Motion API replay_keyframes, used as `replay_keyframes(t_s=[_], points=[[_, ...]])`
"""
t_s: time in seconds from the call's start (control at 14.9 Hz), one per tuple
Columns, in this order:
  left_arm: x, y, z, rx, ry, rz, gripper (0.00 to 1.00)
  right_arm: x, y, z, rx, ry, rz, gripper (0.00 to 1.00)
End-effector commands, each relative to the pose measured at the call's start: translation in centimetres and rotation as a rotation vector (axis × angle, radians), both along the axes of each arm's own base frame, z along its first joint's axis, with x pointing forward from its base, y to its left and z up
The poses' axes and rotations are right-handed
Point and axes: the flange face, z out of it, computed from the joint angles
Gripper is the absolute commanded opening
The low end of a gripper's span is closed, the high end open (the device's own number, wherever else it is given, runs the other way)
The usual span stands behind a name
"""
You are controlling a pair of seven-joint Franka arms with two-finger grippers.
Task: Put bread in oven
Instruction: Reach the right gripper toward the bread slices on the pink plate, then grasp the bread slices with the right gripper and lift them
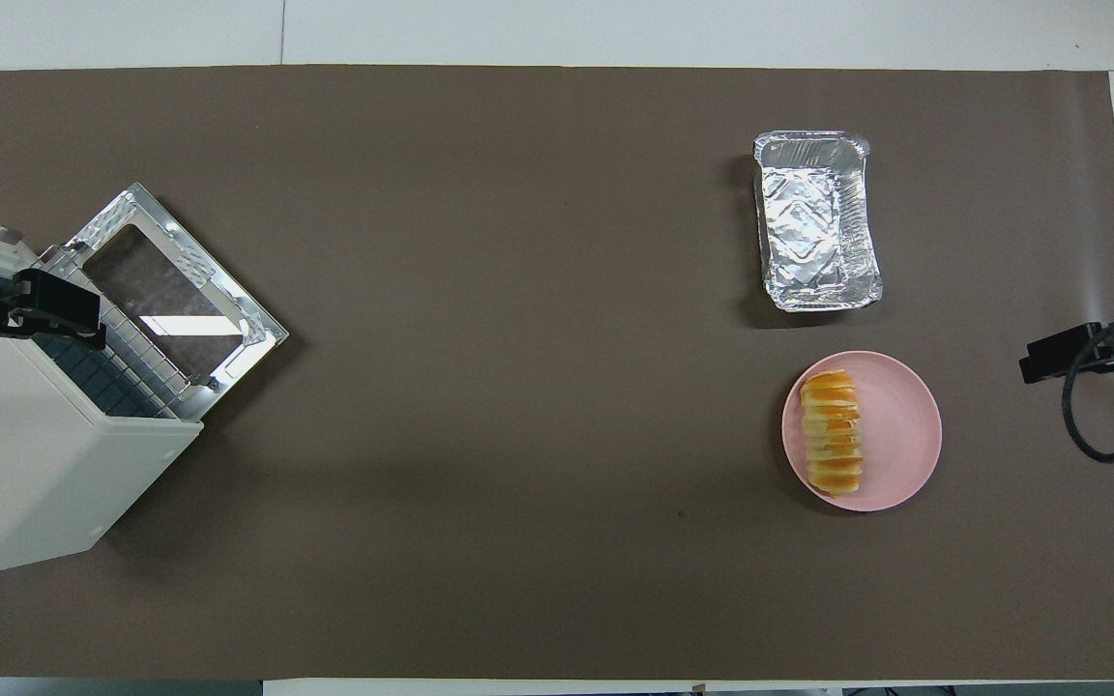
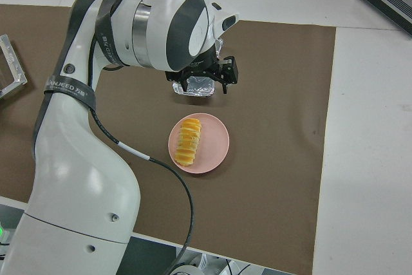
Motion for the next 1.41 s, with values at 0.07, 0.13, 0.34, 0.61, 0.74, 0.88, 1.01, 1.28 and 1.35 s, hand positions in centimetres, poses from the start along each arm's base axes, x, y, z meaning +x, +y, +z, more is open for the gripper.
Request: replay_keyframes(t_s=[0.07,0.13,0.34,0.61,0.74,0.88,1.01,1.28,1.35], points=[[-0.8,0.3,0.1,-0.020,-0.010,0.005,1.00,-4.6,4.2,-6.2,0.002,-0.052,0.011,1.00],[-0.8,0.3,0.1,-0.020,-0.010,0.005,1.00,-4.9,5.7,-7.2,-0.002,-0.053,0.004,1.00],[-0.8,0.3,0.1,-0.020,-0.010,0.005,1.00,-5.4,8.0,-11.4,-0.007,-0.057,-0.017,1.00],[-0.8,0.3,0.1,-0.020,-0.010,0.005,1.00,-5.7,8.3,-17.9,-0.004,-0.092,-0.009,1.00],[-0.8,0.3,0.1,-0.020,-0.010,0.005,1.00,-5.6,8.7,-20.6,-0.001,-0.113,-0.005,1.00],[-0.8,0.3,0.1,-0.020,-0.010,0.005,1.00,-5.1,8.9,-22.1,0.000,-0.120,-0.002,1.00],[-0.8,0.3,0.1,-0.020,-0.010,0.005,1.00,-4.5,9.0,-23.4,0.002,-0.130,-0.003,1.00],[-0.8,0.3,0.1,-0.020,-0.010,0.005,1.00,-4.2,9.6,-24.8,0.004,-0.138,0.008,1.00],[-0.8,0.3,0.1,-0.020,-0.010,0.005,1.00,-4.2,9.9,-25.2,0.003,-0.129,0.014,1.00]])
